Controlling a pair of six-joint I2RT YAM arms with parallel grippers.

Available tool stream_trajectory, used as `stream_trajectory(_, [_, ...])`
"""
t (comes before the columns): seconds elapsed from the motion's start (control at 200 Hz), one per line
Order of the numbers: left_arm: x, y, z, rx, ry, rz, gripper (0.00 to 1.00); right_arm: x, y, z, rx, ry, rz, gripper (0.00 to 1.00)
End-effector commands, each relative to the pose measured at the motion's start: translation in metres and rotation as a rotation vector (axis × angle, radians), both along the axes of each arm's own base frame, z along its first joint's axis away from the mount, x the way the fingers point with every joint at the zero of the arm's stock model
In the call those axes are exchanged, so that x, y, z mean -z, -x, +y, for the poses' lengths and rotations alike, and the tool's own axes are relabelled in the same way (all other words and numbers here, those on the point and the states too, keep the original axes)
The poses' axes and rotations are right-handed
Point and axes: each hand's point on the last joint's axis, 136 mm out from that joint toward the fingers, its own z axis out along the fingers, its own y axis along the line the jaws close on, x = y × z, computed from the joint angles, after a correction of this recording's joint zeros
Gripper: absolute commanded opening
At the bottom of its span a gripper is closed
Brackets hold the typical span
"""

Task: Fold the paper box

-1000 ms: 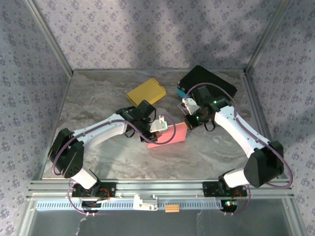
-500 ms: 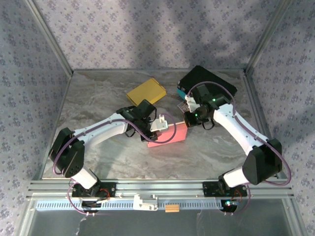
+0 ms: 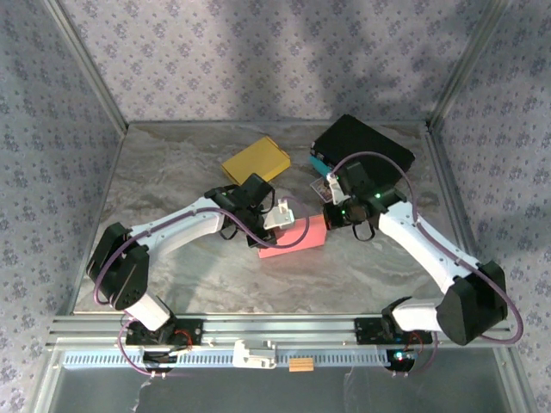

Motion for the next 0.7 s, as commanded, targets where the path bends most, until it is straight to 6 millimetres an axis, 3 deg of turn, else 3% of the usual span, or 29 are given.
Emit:
stream_trajectory(0.0, [-0.023,-0.011,-0.006,-0.081,0.068,-0.018,0.44,0.021,0.015,-0.013,0.027,0.074,0.041,0.0])
stream_trajectory(0.085, [-0.029,-0.011,-0.002,-0.134,0.093,-0.03,0.51,0.02,0.014,-0.011,0.034,0.077,0.02,0.0])
stream_trajectory(0.29, [-0.039,-0.003,0.011,-0.205,0.133,-0.036,0.54,0.018,0.011,-0.006,0.039,0.083,0.008,0.0])
stream_trajectory(0.44, [-0.06,0.005,0.022,-0.273,0.192,-0.038,0.59,0.014,0.009,-0.005,0.047,0.08,0.019,0.0])
stream_trajectory(0.565, [-0.083,0.006,0.037,-0.436,0.264,-0.018,0.66,0.014,0.008,-0.004,0.057,0.083,0.043,0.0])
stream_trajectory(0.645, [-0.099,0.011,0.046,-0.534,0.31,0.043,0.64,0.014,0.008,-0.003,0.06,0.081,0.059,0.0])
stream_trajectory(0.7, [-0.097,0.016,0.057,-0.601,0.276,0.086,0.61,0.014,0.007,-0.003,0.062,0.08,0.068,0.0])
